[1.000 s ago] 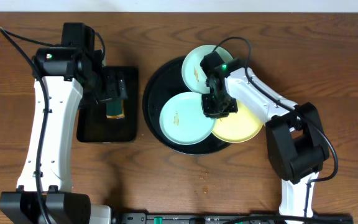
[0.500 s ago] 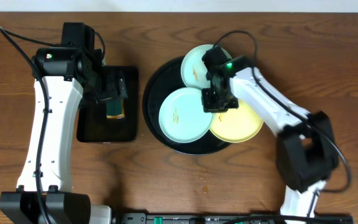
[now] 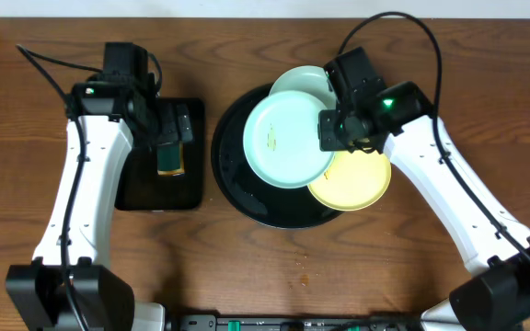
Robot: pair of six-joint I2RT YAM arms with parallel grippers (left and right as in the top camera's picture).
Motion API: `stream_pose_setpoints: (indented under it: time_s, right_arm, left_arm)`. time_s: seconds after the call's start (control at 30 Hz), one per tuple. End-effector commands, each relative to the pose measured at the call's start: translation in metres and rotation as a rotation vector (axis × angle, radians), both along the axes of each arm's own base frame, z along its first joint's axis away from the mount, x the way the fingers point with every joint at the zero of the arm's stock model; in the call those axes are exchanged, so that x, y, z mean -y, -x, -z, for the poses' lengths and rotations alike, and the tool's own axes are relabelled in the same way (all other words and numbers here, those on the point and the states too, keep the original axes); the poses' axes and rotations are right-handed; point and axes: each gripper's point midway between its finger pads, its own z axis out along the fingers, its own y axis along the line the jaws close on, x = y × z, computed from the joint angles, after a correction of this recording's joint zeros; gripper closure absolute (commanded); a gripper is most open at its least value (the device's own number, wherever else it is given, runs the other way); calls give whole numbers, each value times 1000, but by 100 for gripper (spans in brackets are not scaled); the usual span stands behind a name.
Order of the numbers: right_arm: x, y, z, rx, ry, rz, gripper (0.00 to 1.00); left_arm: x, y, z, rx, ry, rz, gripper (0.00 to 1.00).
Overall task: Clean dirty plates on tray and stack at the side
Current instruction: 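Grasp the pale green plate rim with the right gripper and tilt it up, then grasp the green sponge with the left gripper and lift it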
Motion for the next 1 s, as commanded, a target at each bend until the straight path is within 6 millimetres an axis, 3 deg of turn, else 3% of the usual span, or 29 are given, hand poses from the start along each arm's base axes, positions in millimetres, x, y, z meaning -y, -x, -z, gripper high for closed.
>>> stream_pose_setpoints:
  time_s: [0.0, 0.23, 0.43, 0.77, 0.97]
  right_arm:
    - [4, 4, 13, -54, -16, 34, 98]
    - [-17, 2, 10, -4, -24, -10, 98]
    - [-14, -4, 25, -2, 23, 75, 99]
    - [-22, -1, 77, -125, 74, 58, 99]
    - [-30, -1, 88, -151, 59, 44, 98]
  left_arm:
    - [-2, -6, 23, -10, -16, 7, 1]
    - [-6, -23, 82, -58, -45, -1, 0]
    - [-13, -31, 126, -131, -68, -12, 1]
    - [-28, -22, 146, -204, -64, -49, 8]
    - [-27, -12, 149, -246, -64, -47, 33]
